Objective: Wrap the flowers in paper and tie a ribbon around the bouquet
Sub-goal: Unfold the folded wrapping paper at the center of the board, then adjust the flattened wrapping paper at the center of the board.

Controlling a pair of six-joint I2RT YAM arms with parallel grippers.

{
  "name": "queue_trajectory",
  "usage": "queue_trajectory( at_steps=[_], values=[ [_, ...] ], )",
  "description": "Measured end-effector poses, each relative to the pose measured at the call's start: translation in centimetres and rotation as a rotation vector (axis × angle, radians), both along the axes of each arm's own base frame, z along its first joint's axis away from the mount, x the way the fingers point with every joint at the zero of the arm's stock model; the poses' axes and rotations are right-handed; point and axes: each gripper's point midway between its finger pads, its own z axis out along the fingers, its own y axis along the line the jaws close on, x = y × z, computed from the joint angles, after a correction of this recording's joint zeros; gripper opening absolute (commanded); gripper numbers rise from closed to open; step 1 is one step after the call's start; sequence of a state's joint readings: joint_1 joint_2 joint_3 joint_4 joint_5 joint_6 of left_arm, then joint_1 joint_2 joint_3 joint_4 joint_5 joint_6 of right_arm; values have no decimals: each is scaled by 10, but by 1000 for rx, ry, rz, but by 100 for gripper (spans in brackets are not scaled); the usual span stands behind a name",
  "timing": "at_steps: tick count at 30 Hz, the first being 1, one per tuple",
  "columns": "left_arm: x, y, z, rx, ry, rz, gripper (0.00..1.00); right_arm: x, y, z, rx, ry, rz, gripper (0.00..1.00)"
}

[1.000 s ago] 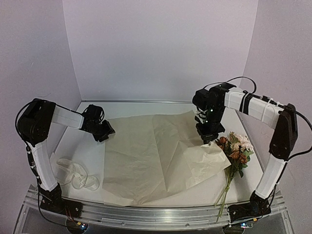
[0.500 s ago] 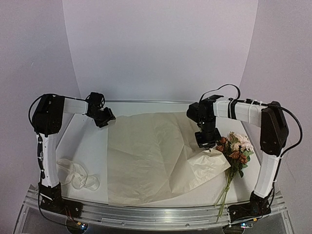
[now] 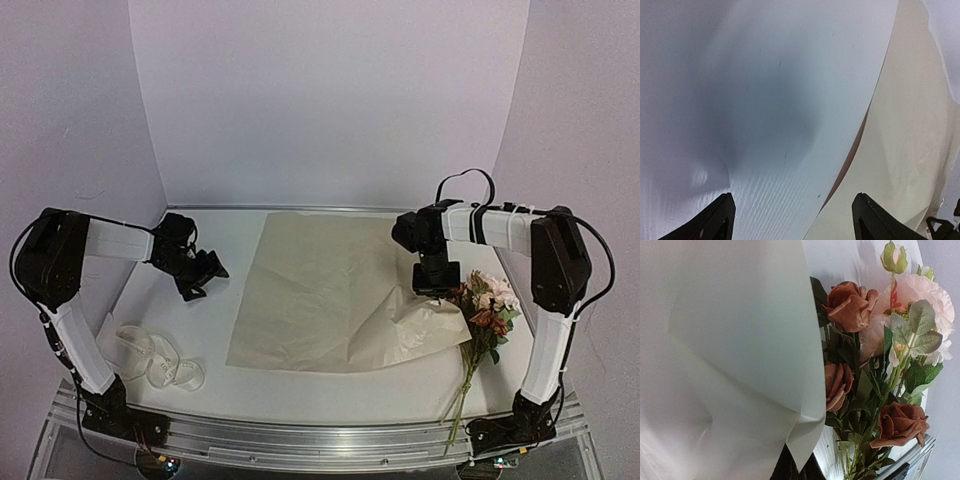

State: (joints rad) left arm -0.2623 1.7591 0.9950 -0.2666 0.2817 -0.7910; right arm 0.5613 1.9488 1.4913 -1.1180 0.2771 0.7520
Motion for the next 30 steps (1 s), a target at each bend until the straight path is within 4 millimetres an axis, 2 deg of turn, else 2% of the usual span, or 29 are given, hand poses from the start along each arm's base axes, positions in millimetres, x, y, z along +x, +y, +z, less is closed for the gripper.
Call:
queue_trajectory(
  at_steps=[3,7,9,11,14,16,18,24,27,30],
  values=[
    [-22,-28,-7,-23,21,-77,84,-3,0,-7,7,1,-19,0],
    [-39,-58,-6,-28,19,-144,85,-12,1,-17,20,10,-51,0],
    [-44,-55,-3,0,16,-129,86,-19,2,-23,24,14,-72,0],
    [-44,-44,7,44,-6,-91,86,-27,4,-26,28,12,-88,2],
    [-36,-30,32,83,-62,-49,85,-37,16,-25,48,-12,-115,6],
    [-28,-30,49,82,-100,-39,85,-42,30,-24,70,-34,-121,7],
    [-21,-35,61,67,-132,-43,84,-48,47,-24,99,-56,-124,15],
    [-31,-51,60,11,-119,-98,81,-65,102,-24,246,-80,-106,63],
    [-41,-57,54,-23,-94,-129,79,-77,115,-19,299,-77,-56,74],
    [-49,-56,46,-32,-74,-136,81,-95,110,-12,319,-47,17,79]
  ],
)
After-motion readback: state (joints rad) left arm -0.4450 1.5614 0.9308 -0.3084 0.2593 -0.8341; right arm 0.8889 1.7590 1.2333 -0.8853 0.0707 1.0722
